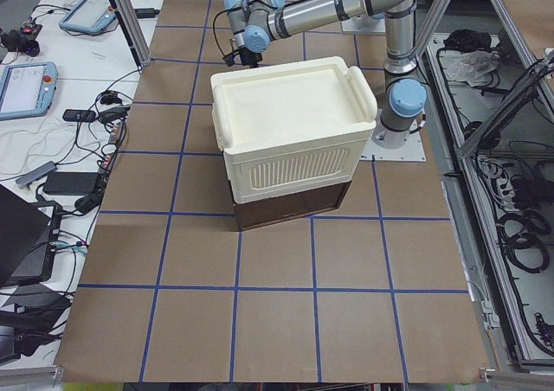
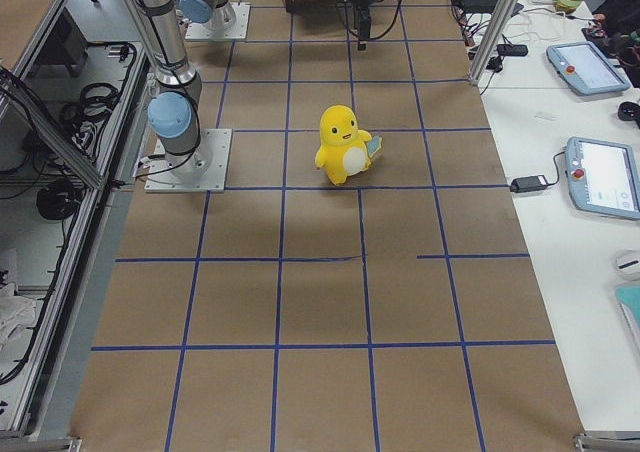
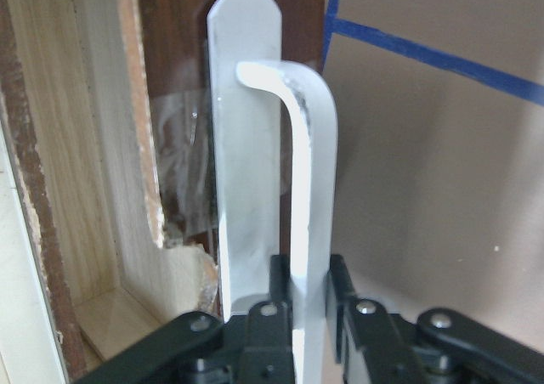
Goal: Pull drawer sideways
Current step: 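Open the left gripper and release the drawer handle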
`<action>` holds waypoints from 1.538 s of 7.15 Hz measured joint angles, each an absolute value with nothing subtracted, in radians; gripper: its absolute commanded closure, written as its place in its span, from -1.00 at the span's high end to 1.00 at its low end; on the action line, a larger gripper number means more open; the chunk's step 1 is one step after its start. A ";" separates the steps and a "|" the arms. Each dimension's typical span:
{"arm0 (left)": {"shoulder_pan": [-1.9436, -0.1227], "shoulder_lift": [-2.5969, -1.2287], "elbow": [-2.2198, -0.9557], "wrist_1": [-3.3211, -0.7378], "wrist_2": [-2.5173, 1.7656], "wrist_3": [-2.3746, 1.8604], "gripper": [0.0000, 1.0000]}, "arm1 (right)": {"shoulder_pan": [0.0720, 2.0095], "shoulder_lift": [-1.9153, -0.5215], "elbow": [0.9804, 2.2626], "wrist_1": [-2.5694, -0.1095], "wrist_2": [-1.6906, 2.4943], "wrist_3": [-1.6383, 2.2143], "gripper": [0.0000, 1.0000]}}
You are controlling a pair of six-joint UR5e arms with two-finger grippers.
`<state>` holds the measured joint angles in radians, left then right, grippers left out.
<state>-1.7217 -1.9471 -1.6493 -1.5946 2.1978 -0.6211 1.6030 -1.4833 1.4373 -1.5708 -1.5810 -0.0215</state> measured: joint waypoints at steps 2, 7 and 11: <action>-1.736 -1.953 -1.638 -1.595 2.189 -0.621 -0.55 | 1.603 -1.483 1.437 -1.571 -1.582 -0.021 1.00; -1.752 -1.964 -1.622 -1.594 2.180 -0.622 0.99 | 1.603 -1.483 1.437 -1.571 -1.580 -0.021 1.00; -1.760 -1.926 -1.602 -1.592 2.173 -0.593 1.00 | 1.603 -1.483 1.437 -1.571 -1.581 -0.022 1.00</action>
<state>-1.7595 -1.9261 -1.6015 -1.5924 2.1725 -0.5935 1.6030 -1.4834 1.4373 -1.5708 -1.5806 -0.0219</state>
